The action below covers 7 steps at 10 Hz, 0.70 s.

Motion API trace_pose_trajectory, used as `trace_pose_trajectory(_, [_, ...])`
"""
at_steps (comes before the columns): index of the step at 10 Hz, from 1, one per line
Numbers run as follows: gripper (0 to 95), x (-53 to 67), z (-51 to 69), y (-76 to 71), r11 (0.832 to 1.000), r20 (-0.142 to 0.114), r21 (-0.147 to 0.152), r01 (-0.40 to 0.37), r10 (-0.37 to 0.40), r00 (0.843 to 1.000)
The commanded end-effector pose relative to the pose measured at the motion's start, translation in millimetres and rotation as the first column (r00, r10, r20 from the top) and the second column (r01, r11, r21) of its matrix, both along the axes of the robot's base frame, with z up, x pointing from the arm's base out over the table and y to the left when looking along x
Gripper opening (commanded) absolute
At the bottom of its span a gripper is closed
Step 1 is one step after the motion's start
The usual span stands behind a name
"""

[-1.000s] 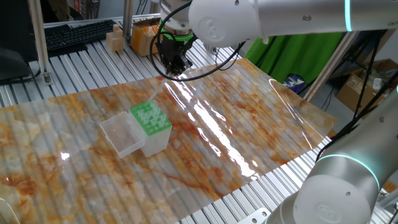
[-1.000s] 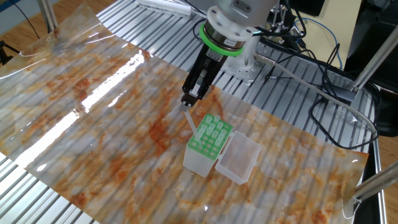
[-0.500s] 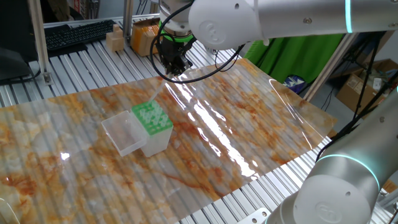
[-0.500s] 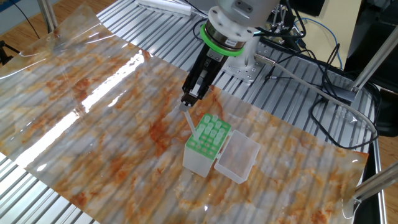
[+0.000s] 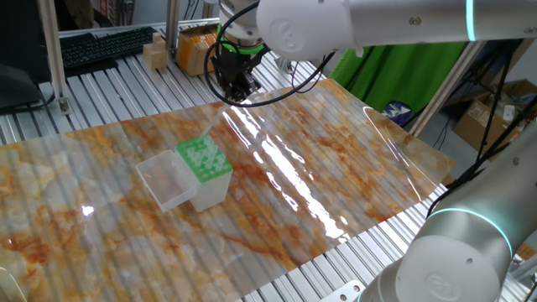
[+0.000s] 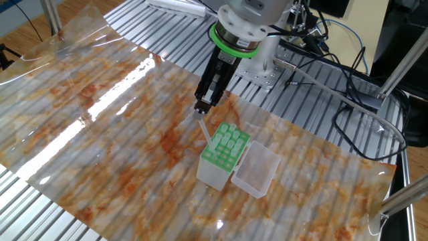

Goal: Insert a large pipette tip into the holder for large pipette tips

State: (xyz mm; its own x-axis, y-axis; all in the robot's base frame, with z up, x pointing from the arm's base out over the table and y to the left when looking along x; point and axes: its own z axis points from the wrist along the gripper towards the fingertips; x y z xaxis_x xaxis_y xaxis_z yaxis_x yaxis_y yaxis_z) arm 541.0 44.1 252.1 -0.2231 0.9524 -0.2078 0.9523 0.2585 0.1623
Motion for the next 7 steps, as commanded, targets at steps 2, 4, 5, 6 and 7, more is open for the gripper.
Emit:
trace_pose_trajectory(2, [0.0,0.5,-0.4,0.0,0.999,-0.003,0.007,-0.031,0.031,1.0])
trace_pose_trajectory(4, [0.0,0.5,-0.4,0.0,0.999,-0.004,0.008,-0.038,0.038,0.999])
trace_pose_trajectory(5, [0.0,0.5,-0.4,0.0,0.999,-0.009,0.018,-0.035,0.035,0.999])
trace_pose_trajectory(6, [0.0,0.5,-0.4,0.0,0.999,-0.01,0.022,-0.037,0.038,0.999])
trace_pose_trajectory(7, [0.0,0.5,-0.4,0.0,0.999,-0.01,0.022,-0.042,0.042,0.999])
